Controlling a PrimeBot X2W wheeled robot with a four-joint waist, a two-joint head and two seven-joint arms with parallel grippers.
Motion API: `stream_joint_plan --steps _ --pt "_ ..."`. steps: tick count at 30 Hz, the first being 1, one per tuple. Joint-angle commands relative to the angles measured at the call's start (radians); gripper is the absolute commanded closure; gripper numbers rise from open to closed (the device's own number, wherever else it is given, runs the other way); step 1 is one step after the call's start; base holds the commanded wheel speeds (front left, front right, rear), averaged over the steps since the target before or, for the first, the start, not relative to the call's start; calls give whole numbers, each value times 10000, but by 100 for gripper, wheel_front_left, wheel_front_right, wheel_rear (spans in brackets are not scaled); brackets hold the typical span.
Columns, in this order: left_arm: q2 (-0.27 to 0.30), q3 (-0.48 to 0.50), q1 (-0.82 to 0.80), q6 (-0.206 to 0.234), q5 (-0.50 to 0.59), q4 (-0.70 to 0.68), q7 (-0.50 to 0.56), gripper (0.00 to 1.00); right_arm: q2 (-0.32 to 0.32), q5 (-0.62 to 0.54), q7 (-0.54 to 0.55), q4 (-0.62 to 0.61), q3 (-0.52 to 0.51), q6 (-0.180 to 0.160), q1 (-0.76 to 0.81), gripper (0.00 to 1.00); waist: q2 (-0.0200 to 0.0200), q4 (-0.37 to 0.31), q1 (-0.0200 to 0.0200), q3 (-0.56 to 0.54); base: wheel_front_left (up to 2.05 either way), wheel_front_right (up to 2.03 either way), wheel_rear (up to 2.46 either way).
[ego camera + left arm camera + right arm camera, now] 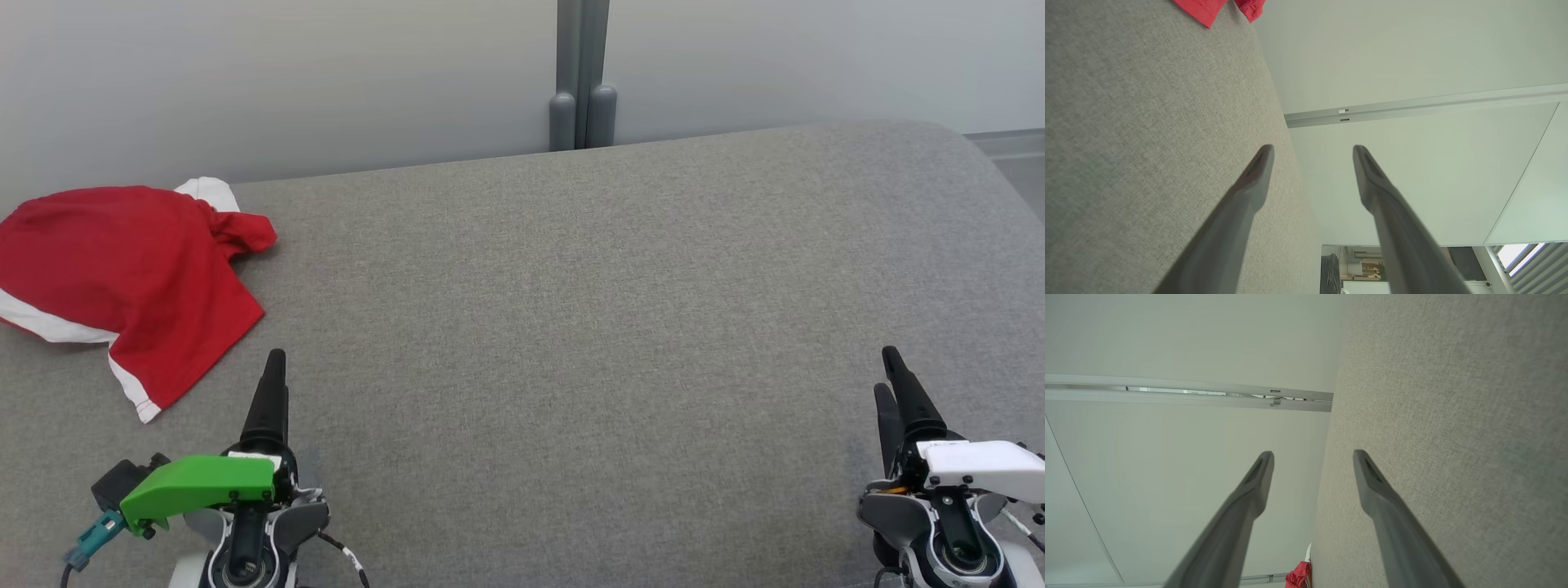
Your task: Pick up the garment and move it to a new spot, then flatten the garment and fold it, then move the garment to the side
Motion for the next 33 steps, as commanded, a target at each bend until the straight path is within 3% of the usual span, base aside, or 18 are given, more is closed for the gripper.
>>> stream_joint_plan --steps 1,33 --pt "33 -42 -148 31 398 -309 -108 0 -97 -404 -143 -330 37 17 -48 0 0 3 0 -1 0 0 0" --pt "54 -343 674 624 6568 -1893 -1064 0 -150 -6363 -1470 -1991 1235 22 463 0 0 150 0 -50 0 0 0"
